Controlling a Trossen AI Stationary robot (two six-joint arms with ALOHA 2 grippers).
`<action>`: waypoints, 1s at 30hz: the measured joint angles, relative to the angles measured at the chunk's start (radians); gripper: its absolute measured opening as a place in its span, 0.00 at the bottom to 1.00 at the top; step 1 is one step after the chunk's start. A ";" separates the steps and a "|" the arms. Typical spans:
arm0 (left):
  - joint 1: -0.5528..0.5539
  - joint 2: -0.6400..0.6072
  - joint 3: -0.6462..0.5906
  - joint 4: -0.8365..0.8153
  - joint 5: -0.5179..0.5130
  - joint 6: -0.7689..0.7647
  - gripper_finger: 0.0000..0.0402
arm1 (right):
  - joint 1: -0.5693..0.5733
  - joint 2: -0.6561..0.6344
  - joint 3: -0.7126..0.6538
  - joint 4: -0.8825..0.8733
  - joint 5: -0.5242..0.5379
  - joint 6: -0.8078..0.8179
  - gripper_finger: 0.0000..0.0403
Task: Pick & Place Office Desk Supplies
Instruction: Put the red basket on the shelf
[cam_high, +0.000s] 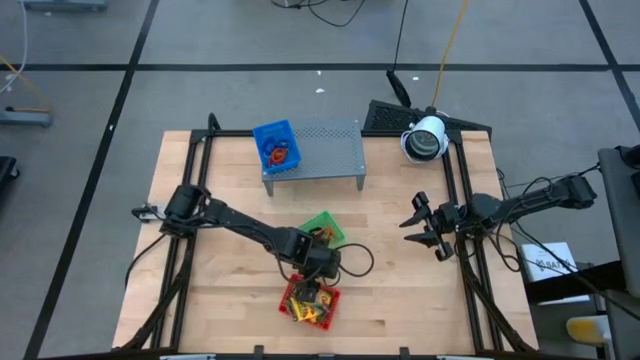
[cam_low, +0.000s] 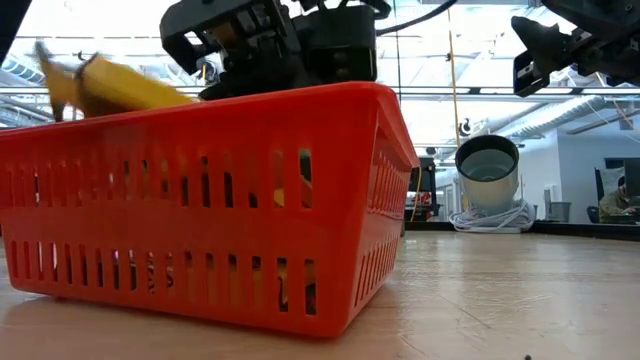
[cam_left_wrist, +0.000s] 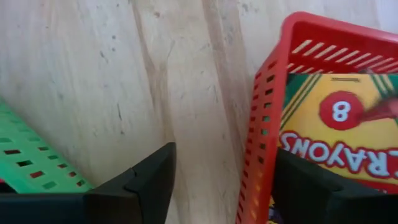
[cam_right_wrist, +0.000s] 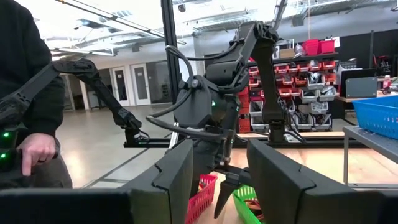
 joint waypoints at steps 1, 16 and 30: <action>-0.002 0.000 0.000 0.000 -0.002 0.005 0.58 | 0.000 0.000 0.000 -0.001 0.000 0.000 0.35; -0.024 -0.002 0.001 -0.028 0.021 0.003 0.03 | 0.000 0.000 0.000 -0.001 0.000 0.000 0.35; -0.071 -0.050 0.007 -0.064 0.111 -0.184 0.02 | 0.000 0.000 0.000 -0.001 0.000 0.000 0.35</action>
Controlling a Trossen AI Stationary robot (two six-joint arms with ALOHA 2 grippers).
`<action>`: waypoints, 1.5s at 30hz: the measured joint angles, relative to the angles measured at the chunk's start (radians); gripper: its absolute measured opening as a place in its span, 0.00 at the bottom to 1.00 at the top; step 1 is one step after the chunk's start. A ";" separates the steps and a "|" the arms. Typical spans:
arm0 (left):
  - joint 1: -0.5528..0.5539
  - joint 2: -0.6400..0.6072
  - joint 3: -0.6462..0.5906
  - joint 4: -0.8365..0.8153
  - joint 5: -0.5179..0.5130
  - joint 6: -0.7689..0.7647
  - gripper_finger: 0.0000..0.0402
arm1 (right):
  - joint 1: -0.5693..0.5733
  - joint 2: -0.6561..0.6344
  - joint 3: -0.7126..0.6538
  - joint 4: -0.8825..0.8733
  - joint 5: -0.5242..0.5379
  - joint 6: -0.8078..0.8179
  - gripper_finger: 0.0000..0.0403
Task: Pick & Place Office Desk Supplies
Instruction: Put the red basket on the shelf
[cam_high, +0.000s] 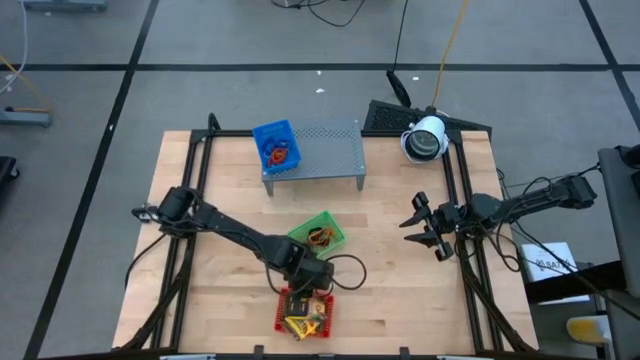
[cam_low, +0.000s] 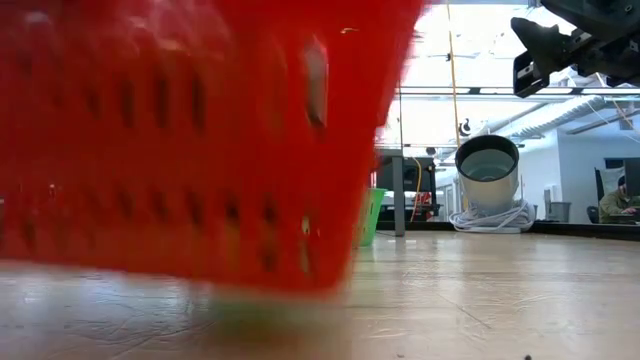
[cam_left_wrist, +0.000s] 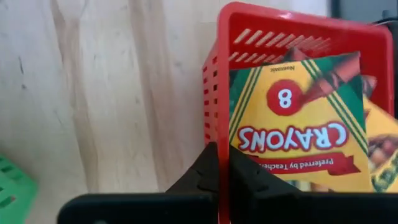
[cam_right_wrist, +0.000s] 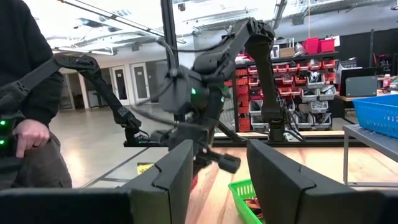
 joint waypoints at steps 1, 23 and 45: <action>-0.003 -0.009 0.009 -0.010 -0.001 0.000 0.01 | 0.000 0.000 0.000 -0.002 0.000 0.000 0.35; 0.096 -0.078 0.556 -0.428 0.028 -0.010 0.01 | 0.000 0.000 0.000 -0.006 0.000 0.000 0.35; 0.551 -0.077 0.801 -0.407 0.139 0.132 0.01 | 0.000 0.000 0.000 -0.007 0.000 0.000 0.35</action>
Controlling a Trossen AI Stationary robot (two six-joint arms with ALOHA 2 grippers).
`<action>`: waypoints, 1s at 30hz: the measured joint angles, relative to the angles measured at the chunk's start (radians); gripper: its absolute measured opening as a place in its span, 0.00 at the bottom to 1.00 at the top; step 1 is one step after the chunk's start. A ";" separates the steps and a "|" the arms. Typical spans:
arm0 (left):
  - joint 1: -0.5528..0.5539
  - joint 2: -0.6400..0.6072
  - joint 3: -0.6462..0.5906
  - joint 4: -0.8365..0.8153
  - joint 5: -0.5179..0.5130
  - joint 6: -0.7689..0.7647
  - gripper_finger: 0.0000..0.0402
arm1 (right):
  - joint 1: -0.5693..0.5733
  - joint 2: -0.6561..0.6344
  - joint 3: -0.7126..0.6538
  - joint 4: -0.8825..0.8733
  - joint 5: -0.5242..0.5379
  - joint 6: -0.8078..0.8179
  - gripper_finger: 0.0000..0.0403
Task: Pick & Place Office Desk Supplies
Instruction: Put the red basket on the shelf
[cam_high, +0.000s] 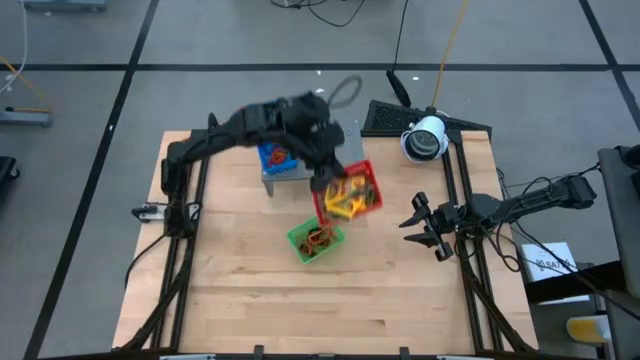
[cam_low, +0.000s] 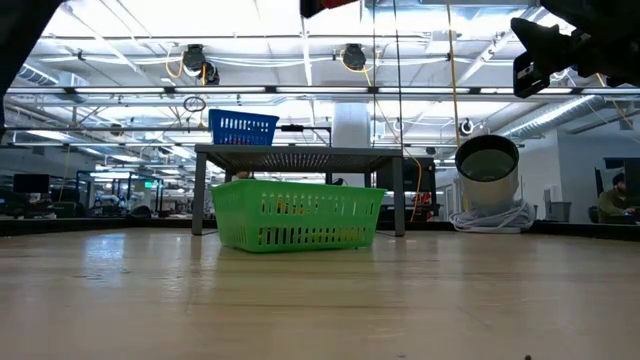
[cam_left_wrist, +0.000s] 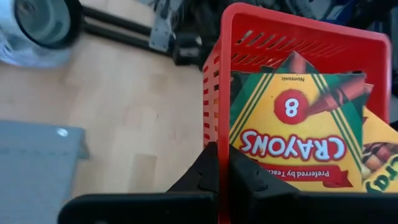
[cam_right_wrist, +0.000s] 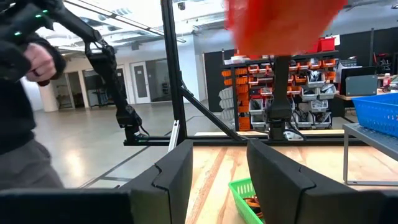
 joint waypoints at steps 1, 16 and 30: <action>0.025 0.000 0.006 0.000 0.024 0.019 0.01 | 0.000 0.000 0.000 0.000 0.000 0.000 0.35; 0.353 0.027 0.011 -0.081 0.054 0.300 0.01 | 0.000 0.000 0.000 0.000 0.000 0.000 0.35; 0.455 0.148 0.010 0.016 0.064 0.267 0.01 | 0.000 0.000 0.000 0.000 0.000 0.000 0.35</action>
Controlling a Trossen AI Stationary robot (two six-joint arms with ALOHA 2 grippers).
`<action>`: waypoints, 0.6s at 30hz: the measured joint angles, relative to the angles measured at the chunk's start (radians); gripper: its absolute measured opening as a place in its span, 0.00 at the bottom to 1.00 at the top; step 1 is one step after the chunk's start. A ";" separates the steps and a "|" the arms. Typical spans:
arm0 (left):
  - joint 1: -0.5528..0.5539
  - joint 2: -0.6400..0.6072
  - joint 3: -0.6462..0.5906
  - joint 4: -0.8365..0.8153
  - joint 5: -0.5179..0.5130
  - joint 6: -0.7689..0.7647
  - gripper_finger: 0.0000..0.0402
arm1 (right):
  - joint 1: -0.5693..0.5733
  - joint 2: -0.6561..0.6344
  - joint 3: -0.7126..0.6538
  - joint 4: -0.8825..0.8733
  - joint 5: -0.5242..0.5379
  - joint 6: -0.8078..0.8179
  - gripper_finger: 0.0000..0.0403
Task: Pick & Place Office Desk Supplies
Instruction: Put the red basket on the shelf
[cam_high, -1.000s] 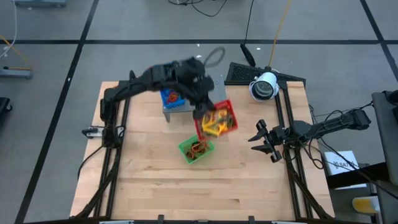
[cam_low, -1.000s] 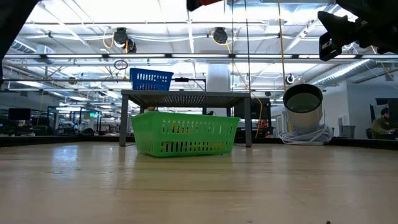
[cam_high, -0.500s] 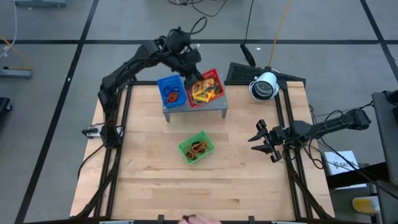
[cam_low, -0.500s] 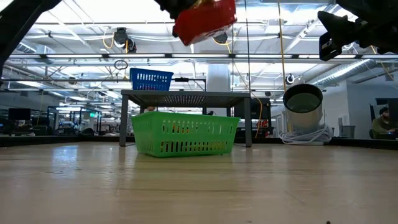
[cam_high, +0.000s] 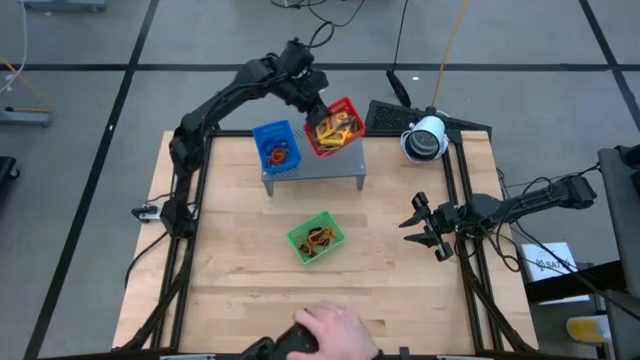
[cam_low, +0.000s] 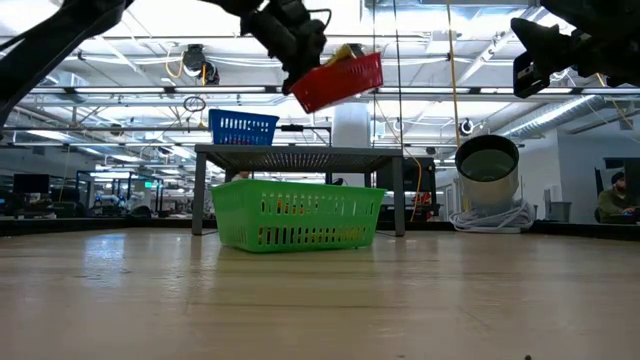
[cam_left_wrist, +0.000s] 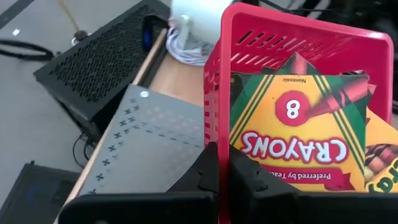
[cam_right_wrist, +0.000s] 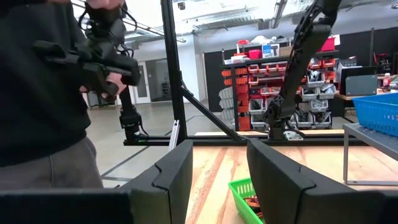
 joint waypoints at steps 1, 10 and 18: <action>0.004 0.006 0.000 0.006 -0.003 -0.006 0.01 | 0.000 0.000 0.000 0.000 0.000 0.000 0.35; 0.020 0.064 0.000 -0.027 -0.137 -0.029 0.01 | 0.000 0.000 0.000 0.000 0.000 0.000 0.35; 0.023 0.088 0.000 -0.071 -0.221 -0.024 0.01 | 0.000 0.000 0.000 0.000 0.000 0.000 0.35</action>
